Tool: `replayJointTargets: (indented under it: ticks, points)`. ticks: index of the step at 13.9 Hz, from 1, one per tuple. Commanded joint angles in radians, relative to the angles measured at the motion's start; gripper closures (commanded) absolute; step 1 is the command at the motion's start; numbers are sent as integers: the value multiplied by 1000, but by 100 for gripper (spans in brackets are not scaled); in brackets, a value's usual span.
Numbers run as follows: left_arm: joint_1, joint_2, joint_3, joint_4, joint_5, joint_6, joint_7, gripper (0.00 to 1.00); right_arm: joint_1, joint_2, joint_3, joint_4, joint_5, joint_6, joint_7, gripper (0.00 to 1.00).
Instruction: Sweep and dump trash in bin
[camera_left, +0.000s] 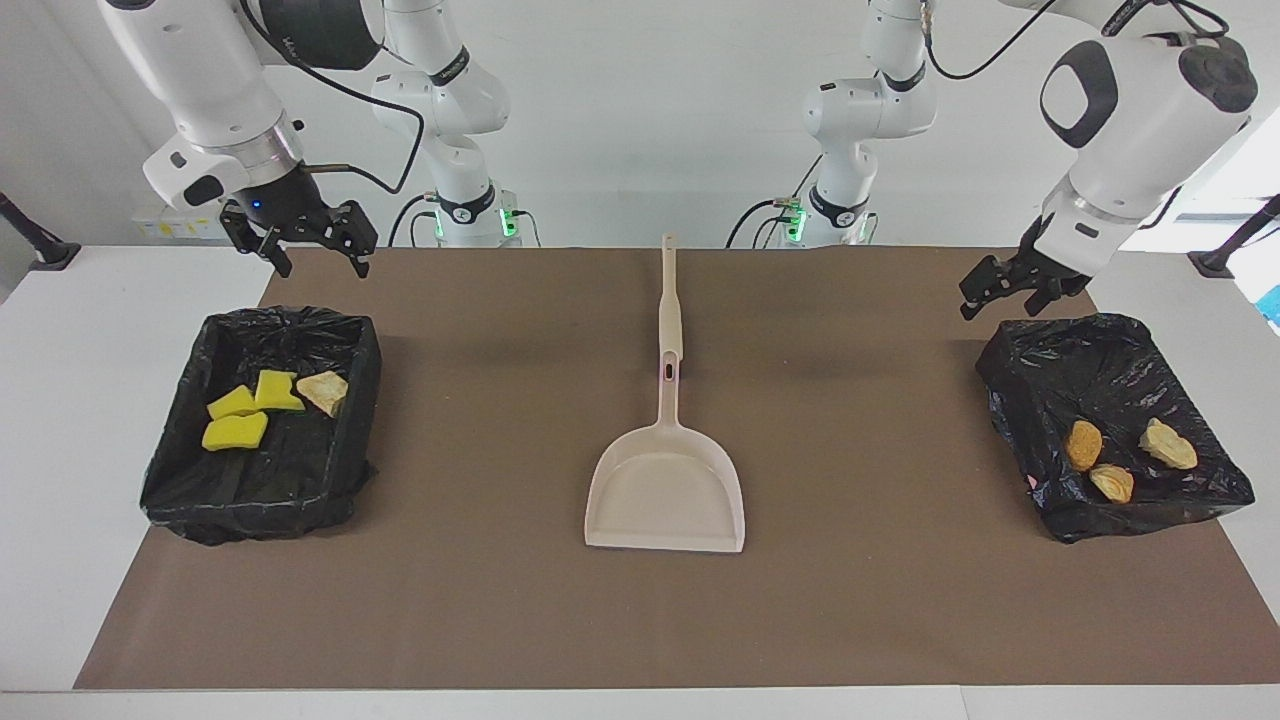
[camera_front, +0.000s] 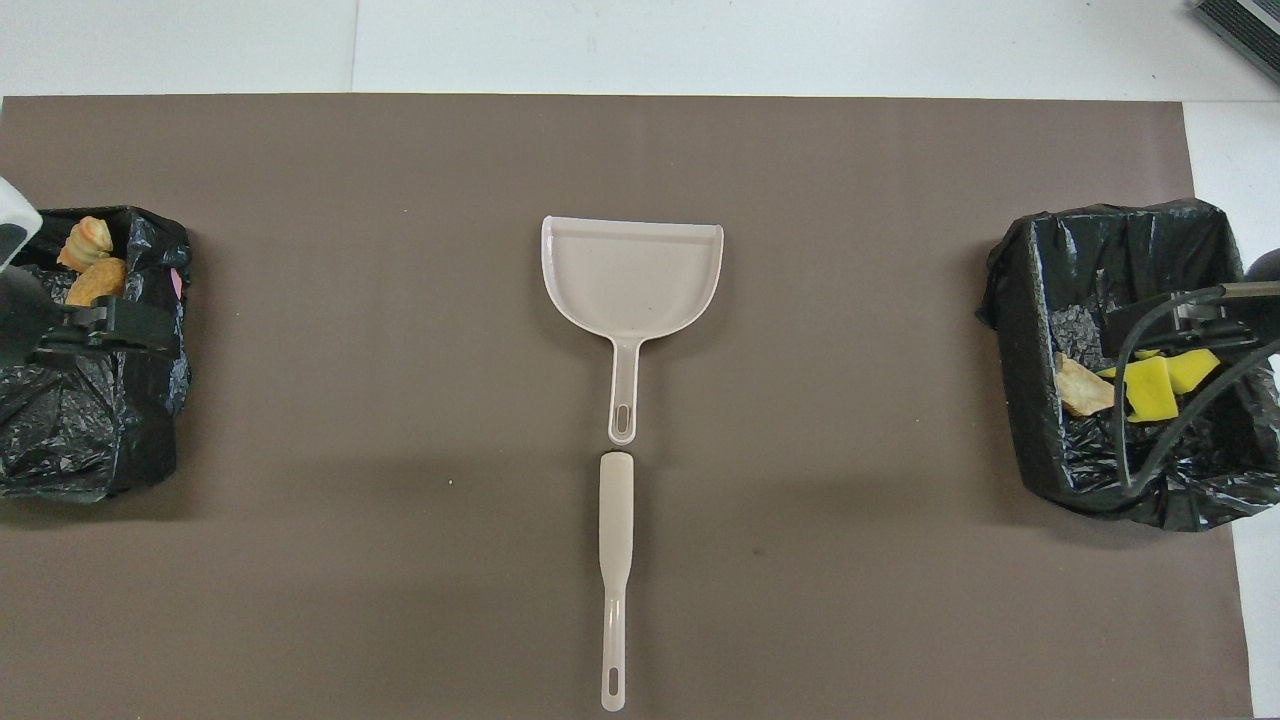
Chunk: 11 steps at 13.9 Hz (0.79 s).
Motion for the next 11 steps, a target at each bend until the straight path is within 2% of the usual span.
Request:
replayJointTargets:
  ticks: [1, 11]
  points:
    - [-7, -8, 1, 93, 30, -112, 9, 0, -5, 1, 2, 8, 19, -10, 6, 0]
    - [-2, -26, -5, 77, 15, -40, 4, 0, -3, 1, 2, 7, 18, -10, 4, 0]
